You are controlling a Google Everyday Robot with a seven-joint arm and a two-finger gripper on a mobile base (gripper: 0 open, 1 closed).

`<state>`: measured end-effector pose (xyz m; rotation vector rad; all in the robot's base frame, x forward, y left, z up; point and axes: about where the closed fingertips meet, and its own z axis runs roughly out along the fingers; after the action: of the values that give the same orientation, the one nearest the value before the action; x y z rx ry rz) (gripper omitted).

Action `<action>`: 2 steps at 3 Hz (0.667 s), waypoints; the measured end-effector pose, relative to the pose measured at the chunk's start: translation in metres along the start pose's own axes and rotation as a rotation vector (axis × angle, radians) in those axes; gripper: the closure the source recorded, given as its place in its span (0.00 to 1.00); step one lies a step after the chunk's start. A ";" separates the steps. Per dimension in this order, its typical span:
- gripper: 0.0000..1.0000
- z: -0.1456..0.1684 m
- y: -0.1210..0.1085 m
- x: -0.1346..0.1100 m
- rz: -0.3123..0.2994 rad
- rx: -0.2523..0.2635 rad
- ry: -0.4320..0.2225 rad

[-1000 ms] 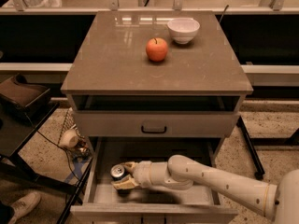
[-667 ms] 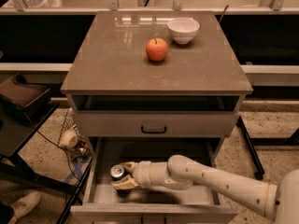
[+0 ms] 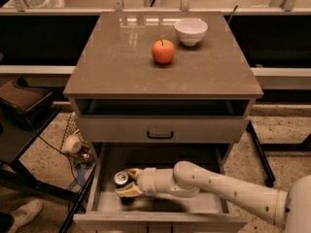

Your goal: Place pepsi can into middle drawer

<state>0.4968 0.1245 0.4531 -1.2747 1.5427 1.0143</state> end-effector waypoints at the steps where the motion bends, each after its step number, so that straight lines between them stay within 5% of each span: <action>1: 0.05 0.001 0.001 0.000 0.000 -0.003 -0.001; 2: 0.00 0.002 0.002 -0.001 0.000 -0.005 -0.002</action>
Offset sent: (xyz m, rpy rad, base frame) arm -0.0008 0.0015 0.0001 0.0012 0.0006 0.0027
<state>0.4953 0.1274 0.4533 -1.2774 1.5396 1.0199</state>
